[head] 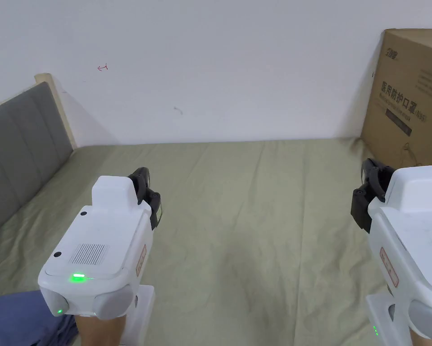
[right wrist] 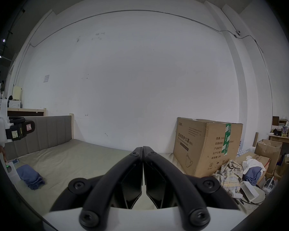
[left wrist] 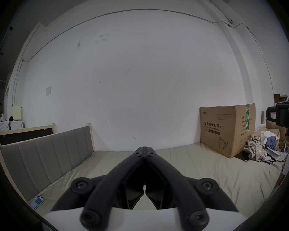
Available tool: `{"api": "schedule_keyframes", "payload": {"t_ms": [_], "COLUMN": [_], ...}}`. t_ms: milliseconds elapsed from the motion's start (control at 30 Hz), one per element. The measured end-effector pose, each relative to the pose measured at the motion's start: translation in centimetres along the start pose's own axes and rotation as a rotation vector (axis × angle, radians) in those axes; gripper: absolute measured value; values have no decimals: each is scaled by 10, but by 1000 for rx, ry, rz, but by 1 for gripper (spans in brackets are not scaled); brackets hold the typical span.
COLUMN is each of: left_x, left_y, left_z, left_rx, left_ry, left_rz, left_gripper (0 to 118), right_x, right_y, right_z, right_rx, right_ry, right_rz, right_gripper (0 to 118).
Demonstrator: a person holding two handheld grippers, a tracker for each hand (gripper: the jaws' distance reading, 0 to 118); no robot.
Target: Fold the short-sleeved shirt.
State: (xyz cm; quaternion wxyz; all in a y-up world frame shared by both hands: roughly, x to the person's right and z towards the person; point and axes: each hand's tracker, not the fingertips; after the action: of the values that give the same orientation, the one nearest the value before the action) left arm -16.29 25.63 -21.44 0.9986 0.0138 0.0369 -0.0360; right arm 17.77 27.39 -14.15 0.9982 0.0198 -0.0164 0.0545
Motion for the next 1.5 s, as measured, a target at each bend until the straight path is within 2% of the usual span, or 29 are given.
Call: {"api": "schedule_keyframes", "payload": {"t_ms": [1500], "left_x": [-9], "left_y": [-2], "left_z": [9], "left_rx": [-26], "left_ry": [-11], "left_rz": [11], "left_gripper": [0], "right_x": [-13], "right_y": [3], "right_z": [5], "right_rx": [-6], "right_ry": [26], "right_rz": [11], "right_gripper": [0]}}
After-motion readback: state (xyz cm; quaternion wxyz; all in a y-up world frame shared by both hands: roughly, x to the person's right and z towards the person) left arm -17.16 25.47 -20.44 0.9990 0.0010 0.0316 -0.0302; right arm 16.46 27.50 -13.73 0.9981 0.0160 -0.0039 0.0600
